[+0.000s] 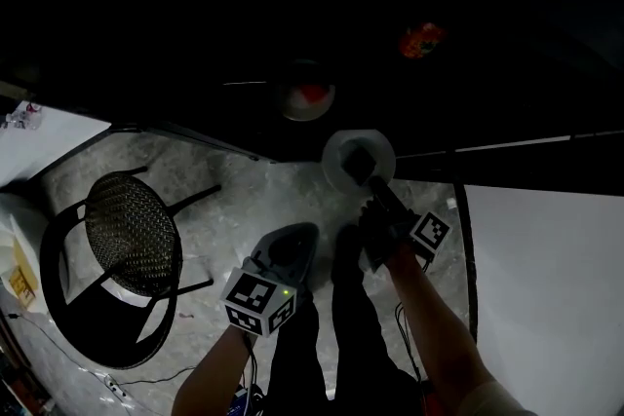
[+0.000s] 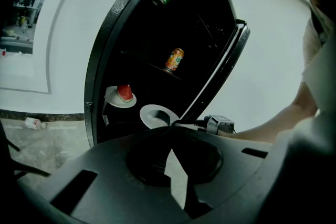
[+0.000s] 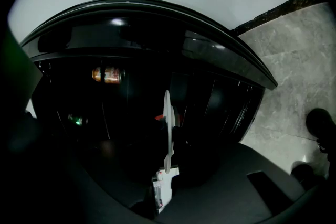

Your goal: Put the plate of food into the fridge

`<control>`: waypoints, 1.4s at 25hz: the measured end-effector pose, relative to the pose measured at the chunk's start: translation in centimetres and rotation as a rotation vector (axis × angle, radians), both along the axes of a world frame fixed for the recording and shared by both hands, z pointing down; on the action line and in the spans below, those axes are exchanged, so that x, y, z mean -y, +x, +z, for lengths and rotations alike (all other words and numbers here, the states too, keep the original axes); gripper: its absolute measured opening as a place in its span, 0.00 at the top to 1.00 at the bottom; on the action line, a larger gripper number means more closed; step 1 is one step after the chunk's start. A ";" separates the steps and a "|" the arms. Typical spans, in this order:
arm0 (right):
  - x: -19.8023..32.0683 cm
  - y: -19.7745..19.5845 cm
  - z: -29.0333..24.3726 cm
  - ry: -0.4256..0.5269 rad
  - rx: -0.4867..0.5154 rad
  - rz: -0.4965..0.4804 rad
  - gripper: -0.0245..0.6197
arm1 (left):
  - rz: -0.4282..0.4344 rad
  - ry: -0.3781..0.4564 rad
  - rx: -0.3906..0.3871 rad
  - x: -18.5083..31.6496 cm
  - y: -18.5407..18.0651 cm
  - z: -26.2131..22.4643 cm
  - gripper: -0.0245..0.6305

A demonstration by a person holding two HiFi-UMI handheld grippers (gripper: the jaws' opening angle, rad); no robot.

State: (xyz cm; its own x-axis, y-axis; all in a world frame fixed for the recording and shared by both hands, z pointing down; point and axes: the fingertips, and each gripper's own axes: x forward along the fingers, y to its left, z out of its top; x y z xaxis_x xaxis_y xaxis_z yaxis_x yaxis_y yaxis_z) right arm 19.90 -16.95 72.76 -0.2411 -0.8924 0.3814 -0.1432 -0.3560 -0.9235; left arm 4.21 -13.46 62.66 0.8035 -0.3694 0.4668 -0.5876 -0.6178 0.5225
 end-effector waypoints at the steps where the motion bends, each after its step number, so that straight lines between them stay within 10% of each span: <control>1: 0.2 0.1 0.2 -0.004 -0.001 0.005 0.92 | 0.000 -0.002 0.001 0.0 0.0 0.2 0.95; 35: 2.4 1.9 5.1 -0.088 0.053 0.182 0.92 | 0.005 -0.040 0.069 0.0 -0.1 4.5 0.95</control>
